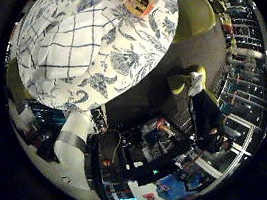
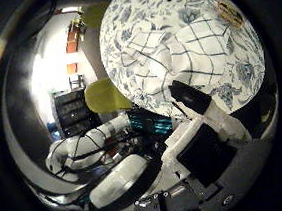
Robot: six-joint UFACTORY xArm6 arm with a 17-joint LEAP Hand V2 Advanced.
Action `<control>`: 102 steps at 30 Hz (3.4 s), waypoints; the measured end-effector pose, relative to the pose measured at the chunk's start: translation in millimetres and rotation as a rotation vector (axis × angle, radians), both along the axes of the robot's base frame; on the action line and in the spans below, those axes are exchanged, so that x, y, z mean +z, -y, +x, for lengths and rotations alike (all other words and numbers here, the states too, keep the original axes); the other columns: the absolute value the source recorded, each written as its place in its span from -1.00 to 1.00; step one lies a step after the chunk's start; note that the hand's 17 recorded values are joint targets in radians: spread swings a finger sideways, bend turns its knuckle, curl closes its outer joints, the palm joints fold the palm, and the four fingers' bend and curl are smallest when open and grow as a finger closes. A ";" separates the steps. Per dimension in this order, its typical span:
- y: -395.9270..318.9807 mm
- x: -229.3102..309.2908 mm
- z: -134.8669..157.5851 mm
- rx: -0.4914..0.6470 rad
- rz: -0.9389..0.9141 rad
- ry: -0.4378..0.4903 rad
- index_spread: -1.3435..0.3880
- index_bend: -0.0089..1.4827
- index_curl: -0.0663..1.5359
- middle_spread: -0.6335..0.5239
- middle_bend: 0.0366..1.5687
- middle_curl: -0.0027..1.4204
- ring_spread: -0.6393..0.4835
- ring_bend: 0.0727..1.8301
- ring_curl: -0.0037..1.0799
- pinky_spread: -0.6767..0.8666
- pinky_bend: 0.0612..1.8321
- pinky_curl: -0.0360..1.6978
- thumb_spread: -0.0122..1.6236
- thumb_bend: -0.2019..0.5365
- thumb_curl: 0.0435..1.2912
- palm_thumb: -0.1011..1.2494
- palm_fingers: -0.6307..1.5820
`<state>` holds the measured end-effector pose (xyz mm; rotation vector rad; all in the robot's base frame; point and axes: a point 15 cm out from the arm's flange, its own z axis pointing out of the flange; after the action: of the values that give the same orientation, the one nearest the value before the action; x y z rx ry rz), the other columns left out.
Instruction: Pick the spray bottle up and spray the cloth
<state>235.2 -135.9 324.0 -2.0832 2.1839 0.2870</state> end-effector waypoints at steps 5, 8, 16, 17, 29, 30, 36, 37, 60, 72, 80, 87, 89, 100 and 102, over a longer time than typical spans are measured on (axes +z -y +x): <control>26.5 21.4 0.9 -0.101 0.058 0.125 0.20 -0.77 -0.49 0.06 -0.79 -0.47 0.44 -0.83 -0.49 0.36 -0.82 -0.60 0.38 -0.52 -0.57 0.35 -0.13; 42.9 31.8 2.7 -0.161 0.102 0.211 0.20 -0.78 -0.51 0.06 -0.79 -0.47 0.44 -0.80 -0.47 0.36 -0.80 -0.60 0.37 -0.53 -0.58 0.28 -0.14; 111.9 43.8 8.0 -0.384 0.268 0.423 0.24 -0.79 -0.55 0.11 -0.75 -0.45 0.45 -0.72 -0.44 0.36 -0.72 -0.59 0.34 -0.52 -0.58 0.14 -0.17; 122.4 43.3 6.6 -0.409 0.288 0.442 0.25 -0.79 -0.56 0.11 -0.75 -0.45 0.45 -0.71 -0.43 0.37 -0.71 -0.59 0.34 -0.52 -0.58 0.14 -0.17; 198.7 4.8 -10.4 -0.561 0.467 0.585 0.28 -0.79 -0.59 0.17 -0.68 -0.44 0.45 -0.62 -0.41 0.35 -0.62 -0.59 0.25 -0.55 -0.61 -0.10 -0.23; 200.7 4.4 -10.9 -0.566 0.489 0.609 0.28 -0.79 -0.59 0.16 -0.68 -0.44 0.45 -0.61 -0.41 0.34 -0.61 -0.60 0.24 -0.55 -0.62 -0.12 -0.23; 207.1 -12.3 -11.7 -0.597 0.611 0.666 0.30 -0.79 -0.59 0.19 -0.68 -0.44 0.44 -0.58 -0.41 0.34 -0.58 -0.60 0.20 -0.54 -0.61 -0.19 -0.28; 207.6 -16.9 -10.9 -0.600 0.624 0.663 0.30 -0.79 -0.59 0.21 -0.68 -0.44 0.44 -0.58 -0.41 0.34 -0.58 -0.60 0.19 -0.55 -0.61 -0.21 -0.28; 221.3 -108.0 54.9 -0.556 0.628 0.669 0.32 -0.78 -0.56 0.35 -0.73 -0.48 0.44 -0.56 -0.45 0.33 -0.60 -0.62 0.15 -0.53 -0.59 -0.19 -0.30; 211.2 -117.3 97.9 -0.494 0.585 0.637 0.32 -0.78 -0.56 0.32 -0.72 -0.48 0.44 -0.56 -0.46 0.33 -0.62 -0.62 0.16 -0.53 -0.59 -0.16 -0.28; 193.8 -118.0 132.1 -0.451 0.574 0.602 0.32 -0.78 -0.56 0.27 -0.70 -0.48 0.44 -0.55 -0.47 0.33 -0.63 -0.63 0.16 -0.53 -0.59 -0.13 -0.26; 177.2 -123.1 160.6 -0.432 0.549 0.569 0.24 -0.65 -0.50 -0.05 -0.47 -0.40 0.08 -0.40 -0.44 0.11 -0.67 -0.67 0.19 -0.44 -0.54 0.16 0.22; 163.9 -122.1 173.0 -0.422 0.560 0.541 0.18 -0.63 -0.47 -0.19 -0.41 -0.35 -0.14 -0.28 -0.38 -0.16 -0.49 -0.65 0.21 -0.46 -0.52 0.27 0.48; 123.2 -114.1 195.0 -0.360 0.607 0.476 0.25 0.40 0.02 -0.15 0.52 0.00 -0.22 0.39 0.12 -0.45 0.31 -0.21 0.13 -0.49 -0.32 0.64 0.71; 122.2 -107.4 195.4 -0.358 0.607 0.481 0.27 0.49 0.04 -0.12 0.60 0.01 -0.21 0.46 0.17 -0.42 0.36 -0.14 0.12 -0.49 -0.28 0.68 0.66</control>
<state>430.6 -258.2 216.6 -1.2585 1.8246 0.3190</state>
